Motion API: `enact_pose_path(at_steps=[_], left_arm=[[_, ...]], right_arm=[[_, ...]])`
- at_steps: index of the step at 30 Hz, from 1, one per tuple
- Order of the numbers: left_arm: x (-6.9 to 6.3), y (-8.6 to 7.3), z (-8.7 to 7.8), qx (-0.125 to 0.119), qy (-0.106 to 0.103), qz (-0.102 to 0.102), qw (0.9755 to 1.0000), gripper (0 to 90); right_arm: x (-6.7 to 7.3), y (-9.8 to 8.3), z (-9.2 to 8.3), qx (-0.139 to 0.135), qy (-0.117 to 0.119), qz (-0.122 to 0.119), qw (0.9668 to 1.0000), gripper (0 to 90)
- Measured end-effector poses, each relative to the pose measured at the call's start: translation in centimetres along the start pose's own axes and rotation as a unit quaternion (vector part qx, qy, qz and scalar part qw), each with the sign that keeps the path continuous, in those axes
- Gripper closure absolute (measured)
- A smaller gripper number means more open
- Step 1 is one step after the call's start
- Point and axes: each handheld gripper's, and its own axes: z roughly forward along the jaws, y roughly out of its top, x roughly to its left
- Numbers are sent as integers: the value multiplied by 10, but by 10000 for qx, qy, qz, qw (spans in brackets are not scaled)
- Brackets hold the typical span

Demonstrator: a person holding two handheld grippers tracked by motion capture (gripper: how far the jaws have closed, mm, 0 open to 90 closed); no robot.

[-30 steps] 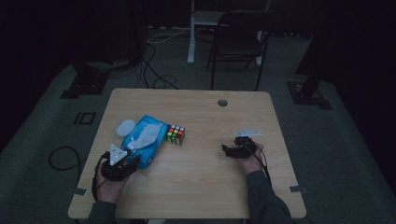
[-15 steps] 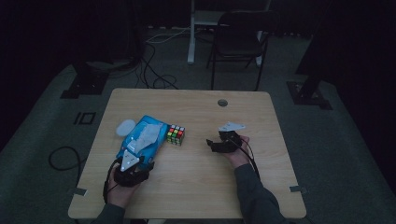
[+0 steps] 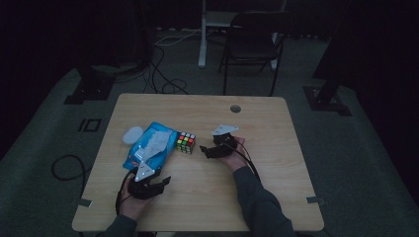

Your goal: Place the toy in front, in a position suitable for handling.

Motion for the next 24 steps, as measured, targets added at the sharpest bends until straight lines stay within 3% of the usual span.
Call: enact_pose_path(at_steps=[10,15,24], left_arm=[[-3,-2,9,152,-139,26,9998,490],[-3,-3,10,190,-158,28,9997,488],[-3,-3,11,216,-167,26,9996,484]], right_arm=[[16,24,31,27,298,-317,9990,194],[17,32,43,77,383,-468,9981,187],[23,42,69,475,543,-792,9942,191]])
